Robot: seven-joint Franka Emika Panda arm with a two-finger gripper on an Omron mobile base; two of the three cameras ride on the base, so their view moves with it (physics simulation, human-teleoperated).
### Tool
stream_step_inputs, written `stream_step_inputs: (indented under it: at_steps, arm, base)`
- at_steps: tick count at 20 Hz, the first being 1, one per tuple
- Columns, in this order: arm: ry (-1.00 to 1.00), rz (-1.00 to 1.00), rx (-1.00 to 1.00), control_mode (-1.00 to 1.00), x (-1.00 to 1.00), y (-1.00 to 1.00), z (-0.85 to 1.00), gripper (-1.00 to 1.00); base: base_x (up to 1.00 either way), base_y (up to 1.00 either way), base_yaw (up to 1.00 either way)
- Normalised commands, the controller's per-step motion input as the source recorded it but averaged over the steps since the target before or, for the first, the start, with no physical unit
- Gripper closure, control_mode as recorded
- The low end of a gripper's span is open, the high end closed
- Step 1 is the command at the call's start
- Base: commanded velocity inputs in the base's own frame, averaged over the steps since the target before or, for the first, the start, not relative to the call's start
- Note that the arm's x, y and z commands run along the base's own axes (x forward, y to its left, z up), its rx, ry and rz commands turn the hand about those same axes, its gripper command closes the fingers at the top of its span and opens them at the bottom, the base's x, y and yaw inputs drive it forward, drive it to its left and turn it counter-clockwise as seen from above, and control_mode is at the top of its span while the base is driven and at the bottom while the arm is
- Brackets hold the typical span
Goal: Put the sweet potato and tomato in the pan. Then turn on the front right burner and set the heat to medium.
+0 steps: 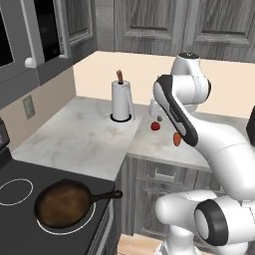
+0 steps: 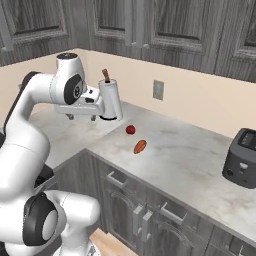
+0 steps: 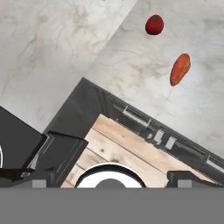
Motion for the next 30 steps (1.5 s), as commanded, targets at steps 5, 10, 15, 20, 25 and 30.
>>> stream_step_inputs:
  at_steps: [5, 10, 15, 20, 25, 30]
  arm:
    - [0.0, 0.0, 0.0, 1.0, 0.0, 0.0, 0.0, -1.0]
    - [0.0, 0.0, 0.0, 1.0, 0.0, 0.0, 0.0, -1.0]
    - [0.0, 0.0, 0.0, 1.0, 0.0, 0.0, 0.0, -1.0]
    - [0.0, 0.0, 0.0, 1.0, 0.0, 0.0, 0.0, -1.0]
    - [0.0, 0.01, 0.0, -1.0, 0.05, 0.0, -0.06, -1.0]
    - [0.0, 0.0, 0.0, -1.0, 0.25, -0.13, -0.12, -1.0]
  base:
    - [0.04, 0.0, 0.0]
    - [0.1, 0.0, 0.0]
    - [0.18, 0.0, 0.03]
    - [0.16, 0.0, 0.08]
    - [0.06, 0.0, 0.05]
    - [0.0, 0.0, 0.0]
